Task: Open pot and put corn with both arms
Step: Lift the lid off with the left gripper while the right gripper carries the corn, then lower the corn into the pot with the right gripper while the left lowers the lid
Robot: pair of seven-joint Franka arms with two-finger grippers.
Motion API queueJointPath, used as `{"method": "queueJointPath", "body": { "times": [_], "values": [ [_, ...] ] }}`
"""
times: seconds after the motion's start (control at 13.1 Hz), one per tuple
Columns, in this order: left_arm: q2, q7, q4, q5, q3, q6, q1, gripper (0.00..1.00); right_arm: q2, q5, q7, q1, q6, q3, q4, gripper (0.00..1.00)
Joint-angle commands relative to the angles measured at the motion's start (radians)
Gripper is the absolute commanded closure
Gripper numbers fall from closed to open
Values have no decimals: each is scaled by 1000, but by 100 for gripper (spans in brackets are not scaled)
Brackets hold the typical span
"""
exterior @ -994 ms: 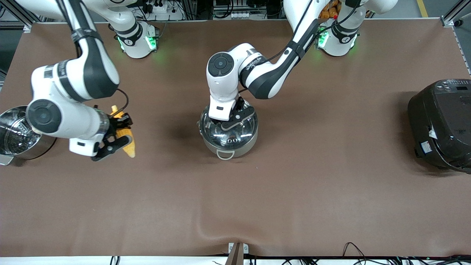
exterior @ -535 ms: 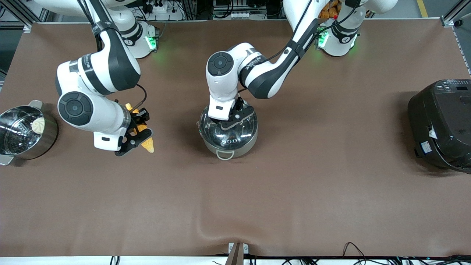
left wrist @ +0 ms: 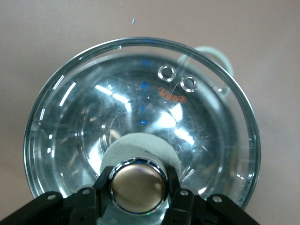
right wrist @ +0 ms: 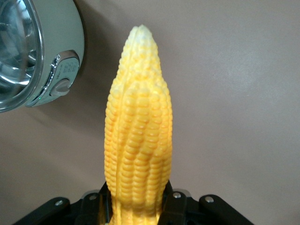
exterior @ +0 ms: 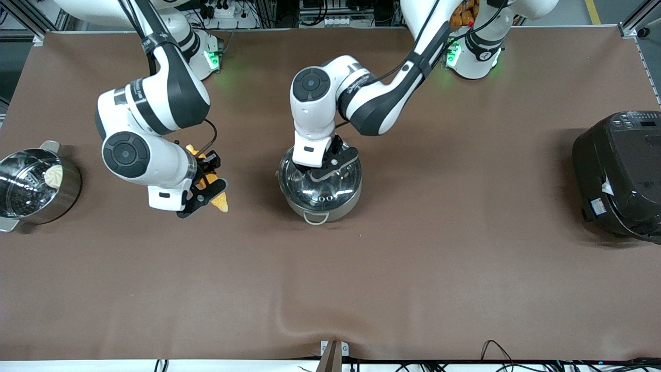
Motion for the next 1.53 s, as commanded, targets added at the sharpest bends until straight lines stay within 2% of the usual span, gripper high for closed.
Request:
{"method": "queueJointPath", "body": {
  "times": [0.0, 0.23, 0.38, 0.46, 0.61, 0.76, 0.92, 0.99, 1.15, 1.45],
  "values": [
    [-136, -6, -16, 28, 17, -84, 30, 100, -1, 42, 2, 19, 12, -5, -4, 100],
    [-254, 73, -65, 28, 17, -165, 108, 100, 27, 62, 16, 111, 58, -7, 2, 100],
    [-347, 122, -136, 27, 14, -169, 181, 100, 58, 42, 48, 226, 116, -8, 9, 100],
    [-401, 183, -185, 19, 9, -169, 230, 100, 71, 35, 65, 278, 157, -11, 12, 100],
    [-516, 346, -342, 11, 8, -153, 312, 100, 104, -10, 68, 329, 229, -10, 21, 100],
    [-605, 490, -487, -14, 6, -105, 404, 100, 154, -19, 68, 366, 243, -10, 74, 100],
    [-627, 634, -565, -103, 6, -94, 508, 100, 214, -105, 73, 416, 242, -11, 140, 100],
    [-625, 679, -599, -111, 8, -84, 539, 100, 237, -140, 77, 435, 242, -11, 159, 100],
    [-628, 728, -709, -110, 8, 18, 574, 100, 272, -204, 77, 460, 245, -11, 183, 100],
    [-618, 816, -880, -108, 6, 181, 662, 100, 309, -222, 126, 499, 276, -13, 193, 100]
  ]
}}
